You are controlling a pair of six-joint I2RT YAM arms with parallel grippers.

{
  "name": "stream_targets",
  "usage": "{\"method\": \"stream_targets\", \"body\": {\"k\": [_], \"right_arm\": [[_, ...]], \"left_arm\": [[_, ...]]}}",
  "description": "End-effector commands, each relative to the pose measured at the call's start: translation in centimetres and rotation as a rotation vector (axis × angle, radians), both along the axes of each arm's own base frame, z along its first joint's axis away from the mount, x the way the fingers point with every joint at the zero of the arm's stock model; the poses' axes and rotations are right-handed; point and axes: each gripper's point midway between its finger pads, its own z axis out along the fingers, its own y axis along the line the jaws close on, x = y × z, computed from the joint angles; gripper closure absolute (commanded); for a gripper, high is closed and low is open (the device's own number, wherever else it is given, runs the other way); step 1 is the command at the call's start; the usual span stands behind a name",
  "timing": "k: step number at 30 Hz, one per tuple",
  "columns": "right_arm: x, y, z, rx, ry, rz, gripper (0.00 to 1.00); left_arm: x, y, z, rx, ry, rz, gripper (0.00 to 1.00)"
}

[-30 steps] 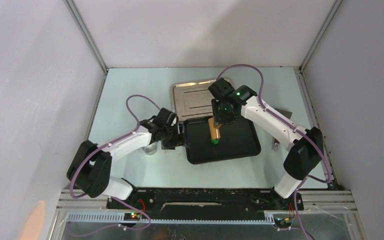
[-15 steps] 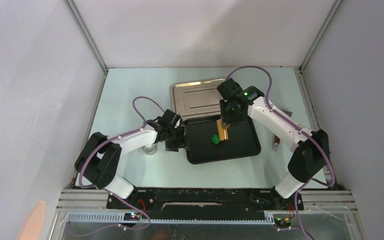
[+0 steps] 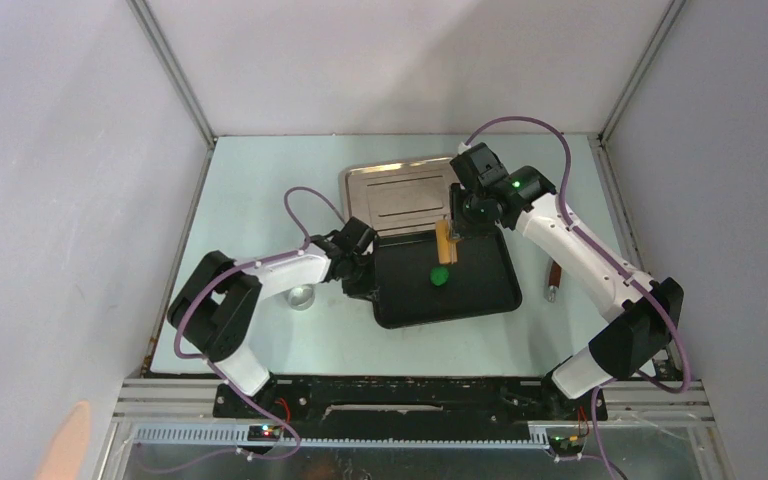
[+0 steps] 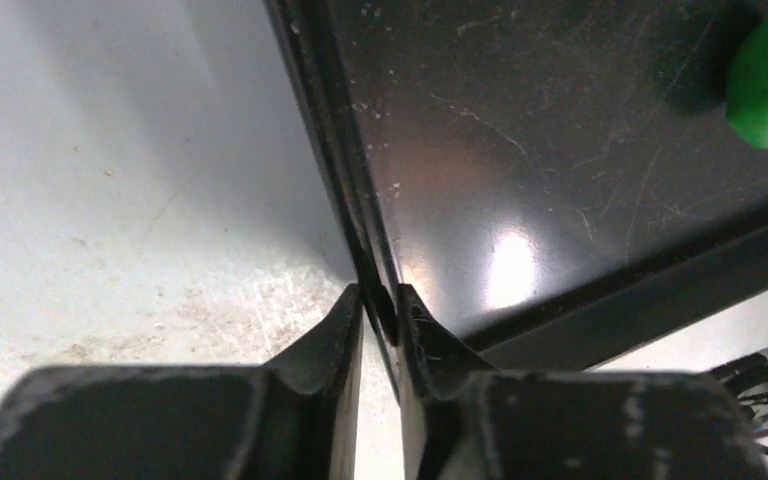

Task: Roll out the dumpling wrappers from the dough
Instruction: Move the work surface to the center of the board.

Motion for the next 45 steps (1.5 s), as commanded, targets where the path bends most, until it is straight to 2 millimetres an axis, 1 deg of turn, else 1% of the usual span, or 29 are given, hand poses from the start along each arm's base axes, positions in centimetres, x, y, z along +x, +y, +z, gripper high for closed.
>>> {"method": "stream_targets", "body": {"k": [1,2,3,6,9,12,14,17,19,21,23,24,25,27,28,31,33,34,36,38,39,43,45], "right_arm": [[0.1,0.3,2.4,0.056,-0.064,0.023,1.0],[-0.1,0.5,2.4,0.068,-0.061,0.033,1.0],[-0.3,0.7,2.3,0.078,-0.056,0.045,1.0],[-1.0,0.9,2.0,0.095,-0.037,0.074,1.0],[-2.1,1.3,1.6,0.104,0.0,0.119,1.0],[-3.1,1.2,0.8,0.075,0.047,0.133,1.0],[-3.7,0.7,0.1,0.036,0.08,0.113,1.0],[-4.5,-0.2,-0.8,-0.011,0.12,0.071,1.0],[-4.9,-0.3,-0.9,0.003,0.127,0.051,1.0],[-5.0,-0.2,-0.7,0.037,0.109,0.014,1.0],[-5.0,0.3,-0.5,0.099,0.097,-0.025,1.0],[-5.3,0.7,-0.4,0.134,0.109,-0.032,1.0],[-5.4,1.0,-0.4,0.157,0.117,-0.049,1.0],[-5.7,1.3,-0.6,0.189,0.144,-0.085,1.0],[-5.9,1.5,-0.7,0.2,0.162,-0.098,1.0],[-6.5,1.8,-1.3,0.21,0.212,-0.144,1.0],[-6.7,1.9,-1.6,0.212,0.221,-0.159,1.0],[-6.8,2.0,-1.7,0.208,0.216,-0.167,1.0],[-7.0,2.0,-1.9,0.195,0.212,-0.182,1.0],[-7.2,2.3,-2.1,0.196,0.223,-0.184,1.0],[-7.2,2.5,-2.3,0.203,0.231,-0.181,1.0],[-7.5,3.1,-2.7,0.22,0.276,-0.165,1.0],[-7.6,3.0,-2.9,0.226,0.304,-0.175,1.0]], "left_arm": [[1.0,0.0,1.4,0.02,-0.058,-0.017,0.89],[1.0,0.2,1.6,0.026,-0.064,-0.022,0.97],[0.8,0.3,1.7,0.032,-0.062,-0.031,1.0],[0.2,0.9,1.7,0.052,-0.051,-0.062,1.0],[-0.7,1.7,1.7,0.064,-0.051,-0.081,1.0],[-1.7,2.3,1.7,0.065,-0.045,-0.097,1.0],[-2.1,2.7,1.7,0.068,-0.037,-0.091,1.0],[-2.6,3.6,1.5,0.093,-0.026,-0.033,1.0],[-2.9,4.1,1.2,0.104,-0.02,0.019,1.0],[-3.3,4.5,1.0,0.098,-0.012,0.064,1.0],[-3.6,4.7,1.1,0.085,-0.011,0.107,1.0],[-3.7,4.6,1.2,0.073,-0.015,0.123,1.0],[-3.7,4.6,1.5,0.058,-0.023,0.136,0.97],[-3.9,4.2,1.8,0.023,-0.023,0.134,0.78],[-4.0,4.0,2.0,0.011,-0.022,0.132,0.73],[-4.4,3.9,2.5,-0.008,-0.016,0.123,0.62],[-4.5,4.1,3.0,-0.007,-0.024,0.116,0.52],[-4.5,4.2,3.4,-0.003,-0.033,0.115,0.5],[-4.3,4.7,4.4,0.01,-0.063,0.116,0.37],[-4.1,5.0,5.9,0.013,-0.094,0.11,0.27],[-3.5,5.3,6.9,0.026,-0.131,0.116,0.25],[-2.5,5.7,10.0,0.04,-0.204,0.106,0.25],[-2.1,6.0,11.0,0.041,-0.236,0.133,0.25]]}}
